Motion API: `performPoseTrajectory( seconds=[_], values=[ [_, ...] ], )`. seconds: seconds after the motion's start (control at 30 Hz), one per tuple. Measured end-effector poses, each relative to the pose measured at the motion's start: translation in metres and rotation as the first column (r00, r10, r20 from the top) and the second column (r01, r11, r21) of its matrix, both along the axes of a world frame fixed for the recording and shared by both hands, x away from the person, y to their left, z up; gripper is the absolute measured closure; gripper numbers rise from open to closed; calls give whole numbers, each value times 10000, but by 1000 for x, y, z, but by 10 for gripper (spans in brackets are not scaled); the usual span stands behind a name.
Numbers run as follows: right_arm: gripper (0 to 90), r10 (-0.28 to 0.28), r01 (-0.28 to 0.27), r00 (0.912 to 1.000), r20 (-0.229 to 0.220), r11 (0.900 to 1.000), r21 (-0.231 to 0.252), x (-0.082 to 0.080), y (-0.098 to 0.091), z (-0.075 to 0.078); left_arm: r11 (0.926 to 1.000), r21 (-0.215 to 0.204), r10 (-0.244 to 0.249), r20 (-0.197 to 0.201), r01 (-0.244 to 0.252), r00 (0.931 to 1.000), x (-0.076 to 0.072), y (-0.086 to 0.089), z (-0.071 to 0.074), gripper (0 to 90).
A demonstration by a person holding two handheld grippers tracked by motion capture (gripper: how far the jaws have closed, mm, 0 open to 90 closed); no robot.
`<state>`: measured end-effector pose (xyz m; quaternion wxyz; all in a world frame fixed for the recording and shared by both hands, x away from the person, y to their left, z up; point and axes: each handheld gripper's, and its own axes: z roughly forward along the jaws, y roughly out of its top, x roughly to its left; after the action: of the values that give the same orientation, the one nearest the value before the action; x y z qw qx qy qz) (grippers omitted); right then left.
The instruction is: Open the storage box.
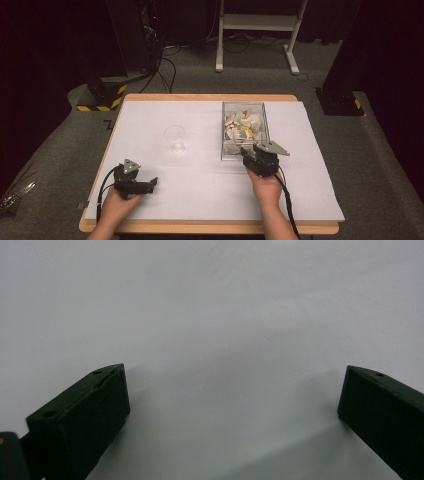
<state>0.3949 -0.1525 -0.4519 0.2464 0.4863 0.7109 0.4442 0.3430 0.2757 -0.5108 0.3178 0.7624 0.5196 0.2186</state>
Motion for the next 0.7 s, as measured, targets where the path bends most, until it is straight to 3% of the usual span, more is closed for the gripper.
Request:
performPoseTrajectory(
  seconds=[0.7],
  values=[
    [525,199,-200,9997,133,9998,57,-23,-5,-2,10000,-5,24,3,-24,10000,0,0,0,5]
  ],
)
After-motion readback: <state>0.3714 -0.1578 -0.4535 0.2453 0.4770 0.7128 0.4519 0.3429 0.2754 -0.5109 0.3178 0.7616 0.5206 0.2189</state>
